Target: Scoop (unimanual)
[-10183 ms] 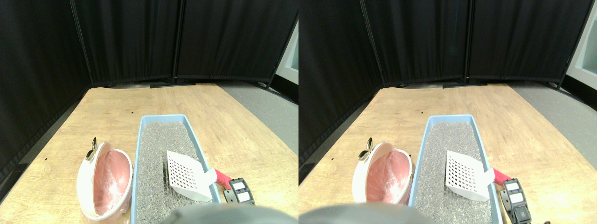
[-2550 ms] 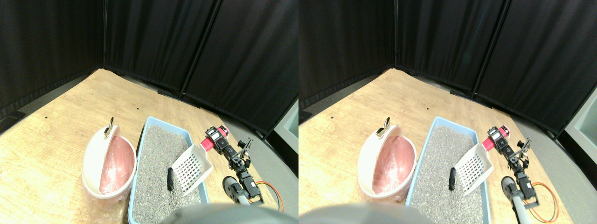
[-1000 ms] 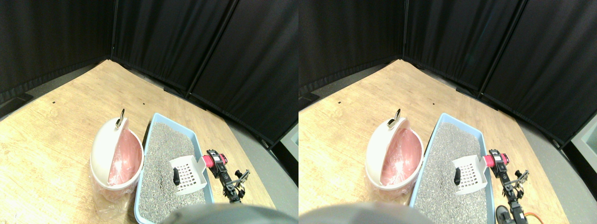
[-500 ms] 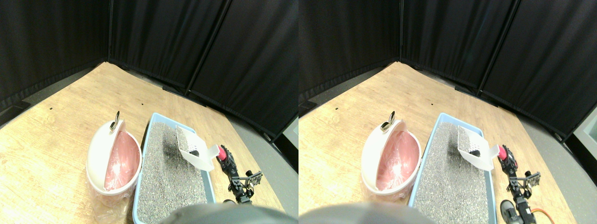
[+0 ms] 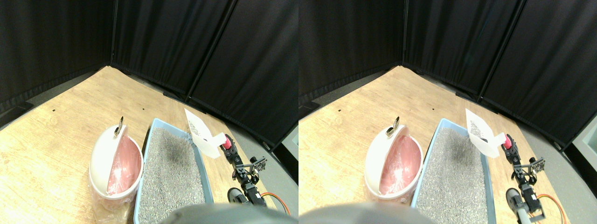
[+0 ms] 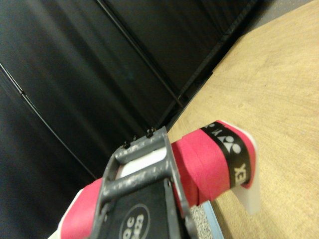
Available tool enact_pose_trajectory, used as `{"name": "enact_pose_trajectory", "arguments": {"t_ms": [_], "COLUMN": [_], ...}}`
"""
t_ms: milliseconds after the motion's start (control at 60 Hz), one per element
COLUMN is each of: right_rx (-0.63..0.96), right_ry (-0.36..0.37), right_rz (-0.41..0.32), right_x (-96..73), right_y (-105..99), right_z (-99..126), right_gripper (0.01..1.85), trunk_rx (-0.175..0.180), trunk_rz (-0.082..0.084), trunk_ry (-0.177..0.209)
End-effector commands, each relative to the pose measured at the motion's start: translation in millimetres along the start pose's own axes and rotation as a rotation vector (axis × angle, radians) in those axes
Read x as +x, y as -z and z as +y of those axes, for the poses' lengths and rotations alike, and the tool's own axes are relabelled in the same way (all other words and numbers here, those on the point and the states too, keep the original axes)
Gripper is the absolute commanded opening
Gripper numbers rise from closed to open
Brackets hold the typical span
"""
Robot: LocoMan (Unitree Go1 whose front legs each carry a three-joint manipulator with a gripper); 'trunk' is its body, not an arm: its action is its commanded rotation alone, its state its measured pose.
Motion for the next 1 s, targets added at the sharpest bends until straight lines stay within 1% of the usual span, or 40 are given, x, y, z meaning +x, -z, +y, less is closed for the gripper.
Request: {"name": "enact_pose_trajectory", "arguments": {"t_ms": [17,50,83,117,133,167,200,267,300,317,367,383,433,467,500,633,667,800,833,867,917,967,983,1000], "right_rx": [0.068,0.137,0.240,0.221,0.193,0.187,0.166,0.130,0.153,0.156,0.153,0.127,0.118,0.098,0.084,0.097,0.123,0.090,-0.020,0.035,-0.086,-0.079,-0.103,-0.103], "right_ry": [-0.050,-0.024,-0.012,-0.019,-0.037,-0.011,-0.002,-0.007,-0.010,-0.010,-0.010,-0.018,-0.015,-0.033,-0.035,-0.042,-0.053,-0.065,-0.118,-0.090,-0.136,-0.130,-0.147,-0.147], "right_rz": [-0.032,-0.034,-0.042,-0.038,-0.029,-0.029,-0.024,-0.013,-0.008,-0.008,-0.008,-0.012,-0.016,-0.002,0.005,0.008,0.013,0.008,0.011,0.012,0.007,0.008,0.014,0.014], "right_x": [1.1,1.3,1.3,1.3,1.4,-1.9,-4.2,-5.9,-6.7,-6.7,-6.6,-6.8,-6.5,-6.5,-6.6,-6.8,-4.7,-2.7,-2.1,-2.3,-3.2,-3.6,-3.6,-3.6], "right_y": [-1,1,4,5,8,10,13,17,20,21,22,22,22,22,20,18,19,16,14,13,10,10,9,9], "right_z": [12,13,16,16,16,19,20,20,20,20,21,22,22,23,24,27,26,28,29,31,34,35,38,38], "right_gripper": [0.06,0.06,0.06,0.06,0.06,0.06,0.06,0.06,0.06,0.06,0.06,0.06,0.06,0.06,0.06,0.06,0.06,0.06,0.06,0.06,0.06,0.06,0.06,0.06], "trunk_rx": [-0.011,-0.012,-0.012,-0.013,-0.013,-0.013,-0.013,-0.014,-0.014,-0.014,-0.013,-0.012,-0.013,-0.013,-0.013,-0.020,-0.023,-0.035,-0.038,-0.041,-0.048,-0.053,-0.056,-0.057], "trunk_rz": [-0.019,-0.019,-0.019,-0.019,-0.019,-0.019,-0.020,-0.020,-0.020,-0.018,-0.016,-0.015,-0.014,-0.015,-0.016,-0.013,-0.013,-0.010,-0.010,-0.009,-0.009,-0.007,-0.007,-0.007], "trunk_ry": [-0.006,-0.007,-0.007,-0.008,-0.008,-0.008,-0.010,-0.014,-0.014,-0.015,-0.016,-0.017,-0.017,-0.018,-0.020,-0.029,-0.030,-0.038,-0.042,-0.045,-0.051,-0.056,-0.060,-0.062]}}
